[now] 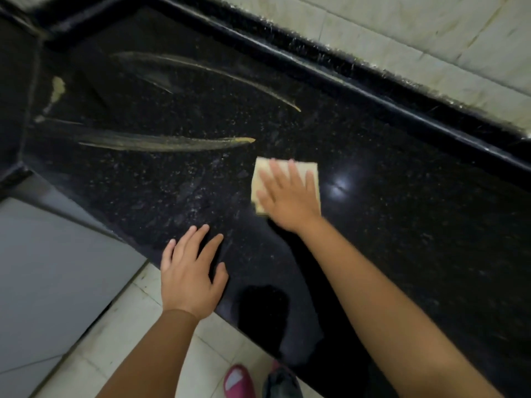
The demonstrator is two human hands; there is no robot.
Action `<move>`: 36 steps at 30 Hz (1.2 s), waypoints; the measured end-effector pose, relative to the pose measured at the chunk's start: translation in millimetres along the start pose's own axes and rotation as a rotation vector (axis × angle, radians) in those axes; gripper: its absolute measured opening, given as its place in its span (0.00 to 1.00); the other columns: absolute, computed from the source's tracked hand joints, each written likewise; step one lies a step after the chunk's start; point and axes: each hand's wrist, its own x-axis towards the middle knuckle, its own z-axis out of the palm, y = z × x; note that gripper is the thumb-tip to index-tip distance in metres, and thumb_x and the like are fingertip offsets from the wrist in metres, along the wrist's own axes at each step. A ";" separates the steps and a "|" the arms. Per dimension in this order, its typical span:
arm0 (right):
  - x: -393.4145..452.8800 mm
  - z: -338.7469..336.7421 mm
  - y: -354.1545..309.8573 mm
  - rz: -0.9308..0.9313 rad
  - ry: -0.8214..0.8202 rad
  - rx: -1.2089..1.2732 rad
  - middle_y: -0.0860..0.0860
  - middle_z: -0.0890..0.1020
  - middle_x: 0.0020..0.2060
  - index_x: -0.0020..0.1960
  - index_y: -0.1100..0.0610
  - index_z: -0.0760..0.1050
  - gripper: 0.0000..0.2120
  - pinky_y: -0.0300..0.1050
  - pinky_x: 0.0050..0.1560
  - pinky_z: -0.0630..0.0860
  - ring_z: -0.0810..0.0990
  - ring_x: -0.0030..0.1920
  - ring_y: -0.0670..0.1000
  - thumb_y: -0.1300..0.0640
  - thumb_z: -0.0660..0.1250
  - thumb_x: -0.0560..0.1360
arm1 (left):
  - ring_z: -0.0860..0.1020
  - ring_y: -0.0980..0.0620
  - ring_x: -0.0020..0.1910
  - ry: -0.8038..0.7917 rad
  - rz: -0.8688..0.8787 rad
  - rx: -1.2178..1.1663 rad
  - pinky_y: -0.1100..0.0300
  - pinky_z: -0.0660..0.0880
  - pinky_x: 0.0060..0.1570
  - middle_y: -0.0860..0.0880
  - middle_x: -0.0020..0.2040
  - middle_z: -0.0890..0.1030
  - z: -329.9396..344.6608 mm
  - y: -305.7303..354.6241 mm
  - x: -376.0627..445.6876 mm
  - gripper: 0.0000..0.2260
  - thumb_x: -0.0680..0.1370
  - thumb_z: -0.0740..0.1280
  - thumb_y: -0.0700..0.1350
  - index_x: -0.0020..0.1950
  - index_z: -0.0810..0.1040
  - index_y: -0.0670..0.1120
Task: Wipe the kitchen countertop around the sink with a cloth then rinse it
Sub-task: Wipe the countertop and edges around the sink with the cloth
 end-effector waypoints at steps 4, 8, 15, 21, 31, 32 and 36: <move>-94.6 31.4 26.0 -0.166 0.025 -0.088 0.48 0.73 0.67 0.68 0.45 0.65 0.25 0.54 0.64 0.56 0.66 0.68 0.55 0.41 0.38 0.78 | 0.64 0.48 0.64 -0.027 -0.026 0.008 0.49 0.56 0.64 0.41 0.60 0.79 -1.8 1.7 0.0 0.22 0.71 0.54 0.50 0.56 0.80 0.43; -131.6 15.5 106.6 0.036 -0.048 -0.107 0.47 0.66 0.70 0.71 0.49 0.63 0.36 0.58 0.67 0.60 0.67 0.70 0.57 0.35 0.31 0.75 | 0.64 0.48 0.64 -0.047 -0.040 0.016 0.47 0.60 0.65 0.43 0.60 0.78 -1.3 2.3 -0.6 0.22 0.71 0.54 0.51 0.57 0.79 0.44; -14.2 -35.0 140.9 0.522 0.056 0.152 0.46 0.42 0.76 0.76 0.46 0.45 0.24 0.60 0.72 0.39 0.39 0.75 0.54 0.45 0.43 0.81 | 0.65 0.47 0.63 -0.040 -0.017 0.003 0.50 0.54 0.64 0.41 0.59 0.79 -1.8 1.2 -0.1 0.22 0.71 0.55 0.50 0.57 0.80 0.43; 34.6 -19.3 15.2 0.037 -0.024 0.020 0.47 0.43 0.76 0.76 0.47 0.43 0.25 0.61 0.71 0.39 0.40 0.75 0.57 0.45 0.43 0.81 | 0.66 0.46 0.63 -0.021 0.003 -0.009 0.50 0.56 0.63 0.41 0.60 0.78 -0.5 -0.8 0.6 0.20 0.71 0.56 0.50 0.57 0.78 0.43; -156.6 42.4 67.8 -0.323 -0.022 -0.108 0.47 0.75 0.65 0.65 0.44 0.64 0.24 0.54 0.66 0.52 0.65 0.66 0.53 0.41 0.37 0.79 | 0.64 0.46 0.63 -0.081 -0.016 0.025 0.49 0.54 0.62 0.39 0.60 0.78 -4.6 2.6 1.7 0.22 0.72 0.54 0.50 0.58 0.78 0.41; -156.1 35.6 88.0 -0.237 -0.029 -0.127 0.48 0.76 0.64 0.65 0.45 0.64 0.25 0.54 0.65 0.54 0.66 0.65 0.54 0.41 0.36 0.79 | 0.64 0.46 0.63 -0.088 -0.017 0.028 0.49 0.54 0.62 0.39 0.60 0.77 -4.9 3.4 0.7 0.23 0.72 0.54 0.50 0.58 0.78 0.41; -106.4 -3.5 147.6 0.264 0.073 -0.049 0.50 0.59 0.75 0.74 0.48 0.55 0.23 0.63 0.70 0.53 0.56 0.74 0.55 0.44 0.42 0.81 | 0.63 0.46 0.63 -0.112 -0.032 0.022 0.49 0.54 0.62 0.38 0.60 0.78 -8.2 6.4 -1.1 0.23 0.72 0.54 0.50 0.57 0.79 0.41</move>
